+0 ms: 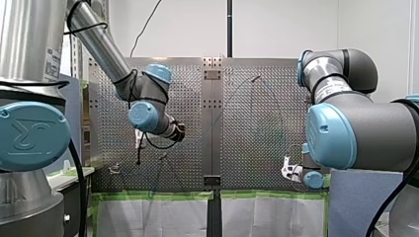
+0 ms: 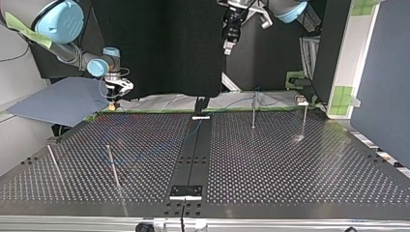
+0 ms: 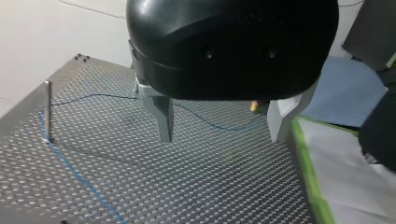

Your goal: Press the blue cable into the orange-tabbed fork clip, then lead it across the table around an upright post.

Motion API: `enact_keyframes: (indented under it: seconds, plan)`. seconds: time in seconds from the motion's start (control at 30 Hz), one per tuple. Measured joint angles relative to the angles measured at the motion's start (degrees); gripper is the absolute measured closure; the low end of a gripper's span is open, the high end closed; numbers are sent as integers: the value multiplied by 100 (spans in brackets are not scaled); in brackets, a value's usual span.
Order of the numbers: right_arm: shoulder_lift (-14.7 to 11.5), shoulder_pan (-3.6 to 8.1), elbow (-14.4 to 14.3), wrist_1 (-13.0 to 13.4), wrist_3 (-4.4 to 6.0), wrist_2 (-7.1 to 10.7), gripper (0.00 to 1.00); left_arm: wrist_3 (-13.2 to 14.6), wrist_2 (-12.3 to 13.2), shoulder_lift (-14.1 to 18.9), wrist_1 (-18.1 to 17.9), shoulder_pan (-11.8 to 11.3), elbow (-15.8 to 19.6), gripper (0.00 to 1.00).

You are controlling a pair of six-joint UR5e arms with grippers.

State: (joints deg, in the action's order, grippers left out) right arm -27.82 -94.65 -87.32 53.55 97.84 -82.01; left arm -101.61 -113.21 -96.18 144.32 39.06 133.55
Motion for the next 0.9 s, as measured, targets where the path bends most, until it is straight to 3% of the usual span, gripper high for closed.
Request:
enact_keyframes:
  seconds: [0.17,0.5,0.7,0.9]
  plan:
    - [-1,-6,1,5,0,1,100,90,135,-232,-248,-44,152,0]
    - [-6,-17,5,-1,17,32,100,125,345,-700,-735,-105,-129,0]
    - [-18,-26,8,-27,32,53,100,130,401,-776,-1043,-126,-162,0]
    - [-26,-39,7,-35,34,100,100,248,294,-780,-1262,-163,-151,0]
